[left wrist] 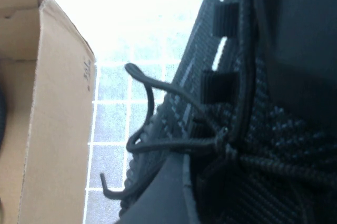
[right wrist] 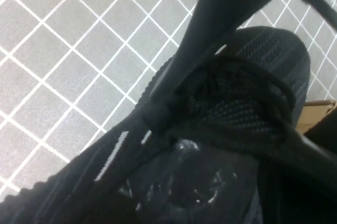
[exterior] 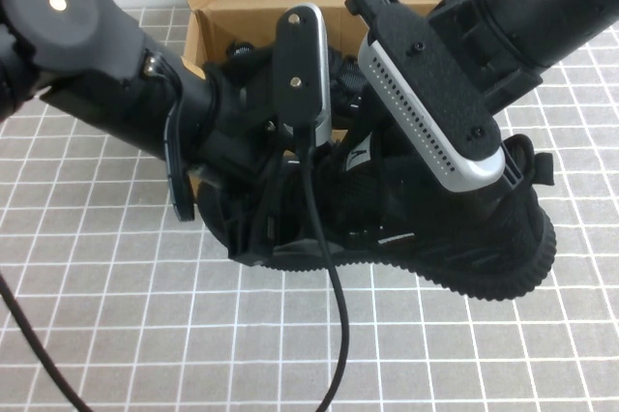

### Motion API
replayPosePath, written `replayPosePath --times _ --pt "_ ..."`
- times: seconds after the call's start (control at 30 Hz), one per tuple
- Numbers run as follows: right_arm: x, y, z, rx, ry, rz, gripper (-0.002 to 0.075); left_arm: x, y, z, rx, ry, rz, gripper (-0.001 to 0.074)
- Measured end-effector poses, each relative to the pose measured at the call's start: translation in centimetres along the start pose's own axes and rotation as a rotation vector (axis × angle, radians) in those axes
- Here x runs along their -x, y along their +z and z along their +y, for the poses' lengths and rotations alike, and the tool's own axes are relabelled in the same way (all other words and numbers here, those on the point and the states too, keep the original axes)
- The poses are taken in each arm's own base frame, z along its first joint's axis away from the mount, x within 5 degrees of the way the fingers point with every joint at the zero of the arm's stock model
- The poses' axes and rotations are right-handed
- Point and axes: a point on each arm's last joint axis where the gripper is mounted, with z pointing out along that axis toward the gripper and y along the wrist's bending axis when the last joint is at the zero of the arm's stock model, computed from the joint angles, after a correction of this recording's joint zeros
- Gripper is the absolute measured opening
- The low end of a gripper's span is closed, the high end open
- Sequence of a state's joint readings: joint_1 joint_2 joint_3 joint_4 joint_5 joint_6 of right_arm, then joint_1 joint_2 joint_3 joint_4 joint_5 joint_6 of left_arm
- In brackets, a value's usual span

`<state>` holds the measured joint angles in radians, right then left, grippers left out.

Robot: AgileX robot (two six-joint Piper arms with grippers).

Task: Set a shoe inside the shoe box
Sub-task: Place the shoe in the shoe box

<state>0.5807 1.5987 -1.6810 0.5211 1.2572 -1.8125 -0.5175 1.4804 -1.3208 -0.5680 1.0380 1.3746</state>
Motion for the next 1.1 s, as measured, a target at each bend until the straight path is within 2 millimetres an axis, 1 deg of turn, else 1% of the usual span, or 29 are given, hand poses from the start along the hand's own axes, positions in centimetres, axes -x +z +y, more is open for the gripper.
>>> replayPosePath --times 0.27,0.3,0.37,0.47,0.63,0.7,0.83,1.03,1.1 --pt "-0.04 0.0 0.01 0.001 -0.001 0.004 -0.0006 -0.06 0.27 0.15 -0.002 -0.006 -0.001 0.0666" --pt "-0.04 0.0 0.01 0.001 -0.001 0.004 -0.0006 -0.06 0.27 0.15 -0.002 -0.006 -0.001 0.0659" --pt "-0.04 0.0 0.01 0.001 -0.001 0.004 -0.0006 -0.06 0.27 0.17 0.0 -0.006 -0.001 0.0621" --pt "-0.04 0.0 0.01 0.001 -0.001 0.004 -0.0006 -0.06 0.27 0.17 0.001 -0.006 -0.002 0.0505" --pt "-0.06 0.0 -0.02 -0.002 -0.002 0.007 -0.0006 -0.01 0.37 0.22 -0.002 -0.008 -0.008 0.0258" --pt "-0.06 0.0 -0.02 -0.002 -0.002 0.007 -0.0006 0.01 0.43 0.26 -0.004 -0.01 -0.011 0.0179" --pt "-0.08 0.0 -0.02 -0.002 0.004 0.008 -0.0006 0.04 0.4 0.23 -0.009 -0.009 -0.011 0.0172" --pt "-0.13 0.0 0.01 0.001 0.1 0.014 -0.0004 0.03 0.4 0.2 -0.013 -0.009 -0.01 0.0171" --pt "-0.25 0.0 0.04 0.003 0.121 0.028 0.0008 0.01 0.46 0.22 -0.014 -0.015 -0.009 0.0171"
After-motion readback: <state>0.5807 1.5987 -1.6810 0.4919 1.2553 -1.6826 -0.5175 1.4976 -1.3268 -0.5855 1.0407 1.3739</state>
